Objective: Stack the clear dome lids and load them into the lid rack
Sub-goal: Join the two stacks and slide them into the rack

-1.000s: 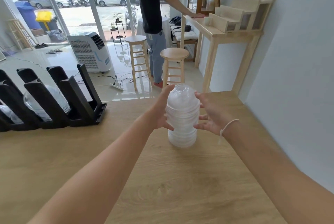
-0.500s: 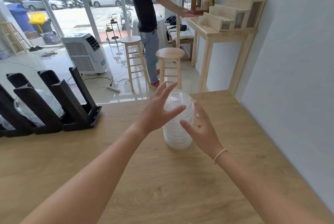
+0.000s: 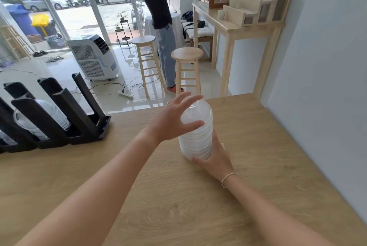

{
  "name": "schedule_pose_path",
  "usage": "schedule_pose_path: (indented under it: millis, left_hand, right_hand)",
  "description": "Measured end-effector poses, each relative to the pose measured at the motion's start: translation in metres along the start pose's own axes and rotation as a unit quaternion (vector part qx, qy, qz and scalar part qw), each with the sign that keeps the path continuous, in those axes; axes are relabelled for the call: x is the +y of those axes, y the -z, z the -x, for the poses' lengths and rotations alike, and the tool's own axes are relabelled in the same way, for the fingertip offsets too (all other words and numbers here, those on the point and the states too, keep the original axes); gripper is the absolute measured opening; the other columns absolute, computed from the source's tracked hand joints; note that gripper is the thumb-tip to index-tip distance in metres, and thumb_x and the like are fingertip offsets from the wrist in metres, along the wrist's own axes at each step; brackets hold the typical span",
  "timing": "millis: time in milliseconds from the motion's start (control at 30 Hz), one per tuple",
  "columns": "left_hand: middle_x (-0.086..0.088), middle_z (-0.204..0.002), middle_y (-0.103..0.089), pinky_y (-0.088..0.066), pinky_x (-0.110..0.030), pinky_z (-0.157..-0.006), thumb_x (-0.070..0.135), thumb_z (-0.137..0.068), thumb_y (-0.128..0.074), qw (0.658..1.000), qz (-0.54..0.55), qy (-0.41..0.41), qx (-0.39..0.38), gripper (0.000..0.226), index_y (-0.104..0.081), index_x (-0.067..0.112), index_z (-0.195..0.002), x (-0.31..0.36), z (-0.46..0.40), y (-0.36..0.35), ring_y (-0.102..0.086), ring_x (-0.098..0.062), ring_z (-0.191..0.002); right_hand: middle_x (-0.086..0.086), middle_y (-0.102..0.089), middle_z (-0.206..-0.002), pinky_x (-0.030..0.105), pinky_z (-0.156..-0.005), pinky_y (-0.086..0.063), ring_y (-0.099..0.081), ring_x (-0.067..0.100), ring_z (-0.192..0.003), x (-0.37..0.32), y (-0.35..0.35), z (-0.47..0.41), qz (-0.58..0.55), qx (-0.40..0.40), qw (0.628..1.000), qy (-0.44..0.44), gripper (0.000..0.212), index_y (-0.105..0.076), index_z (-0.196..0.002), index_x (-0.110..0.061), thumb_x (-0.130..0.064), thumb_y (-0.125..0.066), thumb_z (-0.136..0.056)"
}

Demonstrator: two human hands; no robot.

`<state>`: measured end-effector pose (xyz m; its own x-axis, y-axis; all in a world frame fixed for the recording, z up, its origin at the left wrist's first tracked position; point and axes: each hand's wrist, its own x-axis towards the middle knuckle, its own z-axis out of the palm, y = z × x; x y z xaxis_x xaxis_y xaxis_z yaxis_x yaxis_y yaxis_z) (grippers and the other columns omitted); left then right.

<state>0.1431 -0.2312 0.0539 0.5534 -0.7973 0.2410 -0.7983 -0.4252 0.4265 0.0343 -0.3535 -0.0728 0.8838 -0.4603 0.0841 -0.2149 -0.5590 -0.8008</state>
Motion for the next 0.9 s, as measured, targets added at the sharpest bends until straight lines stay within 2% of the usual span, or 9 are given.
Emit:
schedule_pose_path:
  millis: [100, 300, 433, 567, 667, 700, 733, 833, 900]
  left_hand:
    - [0.007, -0.152, -0.025, -0.039, -0.041, -0.105, 0.059, -0.077, -0.059, 1.0, 0.003, -0.007, 0.005, 0.07, -0.029, 0.045, -0.139, 0.0, 0.002, -0.002, -0.034, -0.017, -0.135]
    - [0.005, -0.15, -0.028, -0.036, -0.031, -0.102, 0.051, -0.079, -0.063, 1.0, 0.013, -0.017, 0.019, 0.069, -0.032, 0.04, -0.139, -0.005, 0.004, -0.002, -0.038, -0.013, -0.131]
    - [0.009, -0.148, -0.03, -0.029, -0.023, -0.096, 0.045, -0.079, -0.065, 0.999, 0.025, -0.01, 0.033, 0.067, -0.034, 0.038, -0.138, -0.006, 0.009, -0.001, -0.031, 0.002, -0.121]
    - [0.011, -0.144, -0.035, -0.028, -0.02, -0.095, 0.051, -0.077, -0.065, 0.998, 0.032, -0.002, 0.047, 0.068, -0.036, 0.038, -0.137, -0.014, 0.015, 0.005, -0.032, 0.003, -0.121]
    - [0.02, -0.135, -0.036, -0.026, -0.001, -0.09, 0.059, -0.073, -0.057, 0.995, 0.065, 0.017, 0.076, 0.068, -0.034, 0.043, -0.135, -0.024, 0.025, 0.012, -0.032, 0.023, -0.114]
    - [0.022, -0.134, -0.036, -0.027, 0.001, -0.089, 0.059, -0.073, -0.056, 0.992, 0.076, 0.028, 0.092, 0.068, -0.034, 0.043, -0.135, -0.029, 0.031, 0.016, -0.03, 0.026, -0.114]
    - [0.025, -0.133, -0.038, -0.03, -0.002, -0.091, 0.059, -0.073, -0.056, 0.99, 0.088, 0.039, 0.107, 0.067, -0.035, 0.043, -0.135, -0.035, 0.036, 0.018, -0.029, 0.028, -0.115]
    - [0.037, -0.127, -0.036, -0.039, -0.023, -0.093, 0.059, -0.074, -0.055, 0.979, 0.121, 0.079, 0.141, 0.065, -0.034, 0.045, -0.133, -0.048, 0.056, 0.022, -0.03, 0.027, -0.116]
    - [0.036, -0.127, -0.037, -0.041, -0.029, -0.094, 0.06, -0.072, -0.056, 0.971, 0.146, 0.099, 0.159, 0.066, -0.036, 0.044, -0.133, -0.055, 0.068, 0.024, -0.031, 0.026, -0.117]
  right_hand:
    - [-0.007, -0.041, -0.142, 0.05, -0.112, -0.022, -0.035, 0.016, -0.132, -0.003, -0.002, -0.005, -0.001, 0.004, 1.0, -0.001, 0.12, -0.004, -0.143, -0.027, -0.068, -0.066, -0.049]
    - [-0.001, -0.035, -0.147, 0.046, -0.117, -0.01, -0.026, 0.018, -0.139, 0.002, -0.01, -0.013, 0.076, -0.024, 0.997, -0.015, 0.134, 0.018, -0.141, -0.028, -0.064, -0.073, -0.048]
    - [0.001, -0.036, -0.146, 0.049, -0.116, -0.009, -0.026, 0.021, -0.139, -0.003, -0.012, -0.014, 0.095, -0.025, 0.995, -0.023, 0.132, 0.019, -0.141, -0.028, -0.063, -0.071, -0.051]
    - [0.002, -0.036, -0.145, 0.051, -0.116, -0.01, -0.029, 0.02, -0.136, -0.002, -0.014, -0.014, 0.091, -0.029, 0.995, -0.012, 0.13, 0.018, -0.139, -0.033, -0.062, -0.072, -0.051]
    - [0.003, -0.028, -0.146, 0.046, -0.112, -0.024, -0.028, 0.021, -0.134, -0.007, -0.009, -0.015, 0.015, -0.056, 0.998, -0.006, 0.128, 0.016, -0.139, -0.04, -0.051, -0.079, -0.054]
    - [0.003, -0.024, -0.146, 0.044, -0.109, -0.029, -0.027, 0.021, -0.134, -0.008, -0.009, -0.015, -0.024, -0.078, 0.997, -0.006, 0.127, 0.014, -0.139, -0.044, -0.046, -0.081, -0.056]
    - [0.003, -0.022, -0.146, 0.042, -0.107, -0.031, -0.027, 0.021, -0.134, -0.009, -0.008, -0.015, -0.061, -0.107, 0.992, -0.006, 0.125, 0.014, -0.138, -0.048, -0.041, -0.082, -0.057]
    - [0.001, -0.024, -0.145, 0.044, -0.107, -0.037, -0.035, 0.02, -0.132, -0.009, -0.009, -0.014, -0.184, -0.153, 0.971, -0.012, 0.122, 0.009, -0.128, -0.065, -0.035, -0.083, -0.055]
    - [0.001, -0.021, -0.147, 0.034, -0.101, -0.042, -0.036, 0.018, -0.131, -0.014, -0.008, -0.014, -0.277, -0.164, 0.946, -0.039, 0.117, 0.008, -0.132, -0.058, -0.018, -0.08, -0.066]
